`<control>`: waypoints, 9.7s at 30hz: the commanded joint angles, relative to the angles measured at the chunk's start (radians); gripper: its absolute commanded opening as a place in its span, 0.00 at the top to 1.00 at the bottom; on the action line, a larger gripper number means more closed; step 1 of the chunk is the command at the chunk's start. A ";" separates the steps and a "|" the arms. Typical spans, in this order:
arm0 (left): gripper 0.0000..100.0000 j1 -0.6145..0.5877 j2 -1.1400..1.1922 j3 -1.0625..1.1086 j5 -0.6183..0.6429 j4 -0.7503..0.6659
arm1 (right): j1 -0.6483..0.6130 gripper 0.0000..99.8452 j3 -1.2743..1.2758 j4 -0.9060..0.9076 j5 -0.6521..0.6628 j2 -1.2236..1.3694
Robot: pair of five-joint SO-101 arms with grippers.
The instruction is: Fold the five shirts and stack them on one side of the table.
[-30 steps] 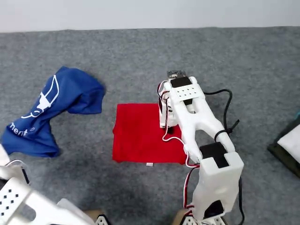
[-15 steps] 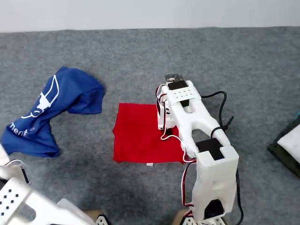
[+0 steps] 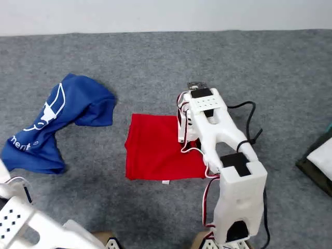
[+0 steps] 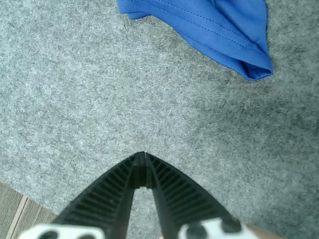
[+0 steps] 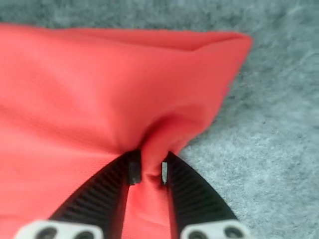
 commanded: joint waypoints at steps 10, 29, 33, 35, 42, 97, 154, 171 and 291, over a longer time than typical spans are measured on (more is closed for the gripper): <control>1.00 0.006 -0.011 -0.008 0.003 -0.055 | 0.186 0.99 -0.046 -0.096 0.497 -0.081; 1.00 -0.002 -0.012 -0.004 0.003 -0.015 | 0.143 0.99 -0.120 -0.490 1.166 -0.082; 1.00 0.000 -0.012 -0.010 0.002 -0.021 | 0.131 0.98 -0.120 -0.486 1.162 -0.093; 1.00 0.002 -0.012 -0.010 0.002 -0.021 | 0.134 0.93 -0.121 -0.460 1.123 -0.113; 1.00 0.005 -0.012 -0.010 0.002 -0.023 | 0.159 0.74 -0.121 -0.429 0.818 -0.243; 1.00 0.005 -0.012 -0.001 0.002 -0.017 | 0.033 0.64 0.305 -0.489 -0.479 -0.275; 1.00 0.006 -0.012 0.024 0.002 -0.074 | 0.582 0.99 -0.017 -0.096 -0.044 -0.700; 1.00 0.006 -0.012 0.033 0.002 -0.074 | 0.852 0.99 -0.147 -0.150 -0.003 -0.699; 0.99 0.285 0.060 -0.363 -0.098 0.068 | 1.007 0.72 0.195 0.404 0.319 -0.981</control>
